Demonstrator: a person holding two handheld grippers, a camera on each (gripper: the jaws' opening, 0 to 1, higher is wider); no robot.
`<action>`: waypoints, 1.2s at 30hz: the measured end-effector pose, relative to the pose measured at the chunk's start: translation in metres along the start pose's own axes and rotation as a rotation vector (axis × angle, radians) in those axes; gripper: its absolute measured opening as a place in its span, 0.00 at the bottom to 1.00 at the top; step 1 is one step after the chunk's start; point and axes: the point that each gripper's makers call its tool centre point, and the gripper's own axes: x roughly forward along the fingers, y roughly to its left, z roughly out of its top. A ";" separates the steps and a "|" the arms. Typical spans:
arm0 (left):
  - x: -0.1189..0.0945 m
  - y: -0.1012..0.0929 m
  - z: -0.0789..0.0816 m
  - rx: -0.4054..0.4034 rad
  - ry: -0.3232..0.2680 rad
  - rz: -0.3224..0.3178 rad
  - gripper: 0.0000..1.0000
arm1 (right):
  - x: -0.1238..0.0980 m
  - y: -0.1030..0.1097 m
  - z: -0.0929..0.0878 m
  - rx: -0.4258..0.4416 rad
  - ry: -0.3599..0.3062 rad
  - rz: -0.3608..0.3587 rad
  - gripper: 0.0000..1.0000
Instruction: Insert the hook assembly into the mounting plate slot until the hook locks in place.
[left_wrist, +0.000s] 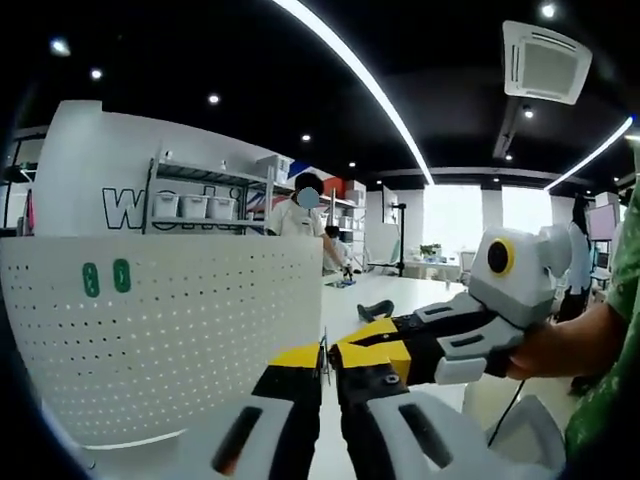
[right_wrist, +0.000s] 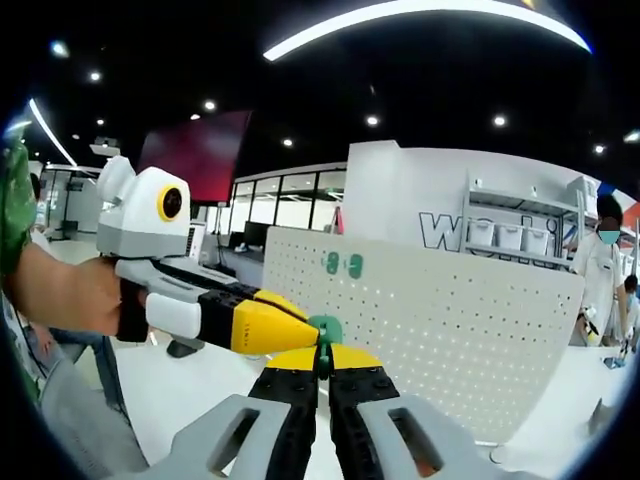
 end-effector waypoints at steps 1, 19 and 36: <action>0.000 0.000 0.000 0.002 0.000 0.002 0.07 | 0.000 0.000 0.000 0.002 0.000 -0.001 0.01; -0.003 0.005 0.002 0.045 -0.003 0.033 0.38 | -0.002 -0.008 -0.007 0.024 0.015 -0.030 0.01; -0.006 0.004 0.002 0.022 -0.001 0.045 0.80 | -0.005 -0.012 -0.009 0.029 0.023 -0.048 0.01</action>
